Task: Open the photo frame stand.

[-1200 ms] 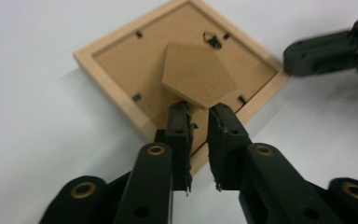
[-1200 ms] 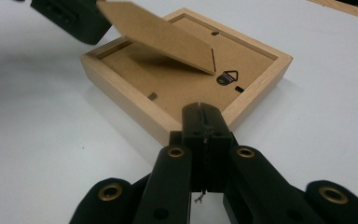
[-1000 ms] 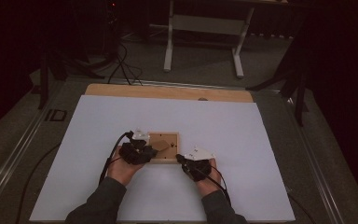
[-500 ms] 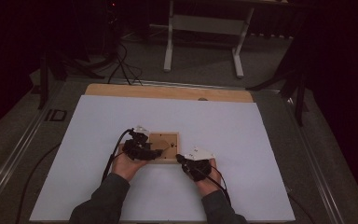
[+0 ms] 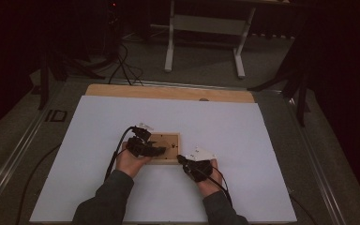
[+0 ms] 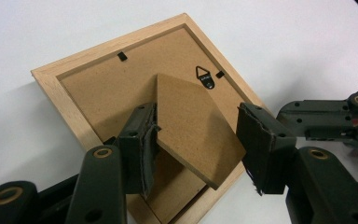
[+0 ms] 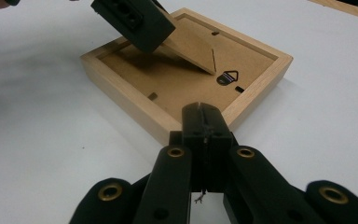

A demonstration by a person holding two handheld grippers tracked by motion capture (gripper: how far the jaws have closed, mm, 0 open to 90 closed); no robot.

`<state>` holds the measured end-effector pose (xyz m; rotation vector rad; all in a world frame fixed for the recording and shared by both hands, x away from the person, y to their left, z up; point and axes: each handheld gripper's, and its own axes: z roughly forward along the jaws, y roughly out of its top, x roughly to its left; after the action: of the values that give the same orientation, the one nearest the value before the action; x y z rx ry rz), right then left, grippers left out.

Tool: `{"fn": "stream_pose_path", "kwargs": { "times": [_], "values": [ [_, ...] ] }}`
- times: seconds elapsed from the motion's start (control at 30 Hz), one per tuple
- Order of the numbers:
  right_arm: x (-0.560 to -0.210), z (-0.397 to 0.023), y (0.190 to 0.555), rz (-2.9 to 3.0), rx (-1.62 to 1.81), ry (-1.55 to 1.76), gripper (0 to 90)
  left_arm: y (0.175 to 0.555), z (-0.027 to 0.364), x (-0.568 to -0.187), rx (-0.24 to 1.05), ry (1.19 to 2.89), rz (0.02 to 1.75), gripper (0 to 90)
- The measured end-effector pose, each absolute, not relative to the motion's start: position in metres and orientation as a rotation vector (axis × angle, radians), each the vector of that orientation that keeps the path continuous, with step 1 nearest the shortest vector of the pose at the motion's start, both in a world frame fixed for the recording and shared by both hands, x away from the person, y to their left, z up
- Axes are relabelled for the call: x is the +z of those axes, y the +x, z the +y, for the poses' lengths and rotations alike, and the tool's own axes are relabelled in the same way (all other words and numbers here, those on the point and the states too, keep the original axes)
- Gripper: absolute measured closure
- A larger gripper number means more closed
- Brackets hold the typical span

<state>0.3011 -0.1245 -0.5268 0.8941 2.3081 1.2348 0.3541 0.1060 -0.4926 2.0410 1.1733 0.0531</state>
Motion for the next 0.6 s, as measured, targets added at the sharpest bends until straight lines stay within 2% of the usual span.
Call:
{"fn": "stream_pose_path", "kwargs": {
  "times": [0.6],
  "values": [
    [-0.5267, -0.1245, 0.3012, 2.309, 1.234, 0.892, 89.6, 0.3629, 0.1029, -0.4952, 0.007, 2.047, 1.216, 48.1]
  ]
}}
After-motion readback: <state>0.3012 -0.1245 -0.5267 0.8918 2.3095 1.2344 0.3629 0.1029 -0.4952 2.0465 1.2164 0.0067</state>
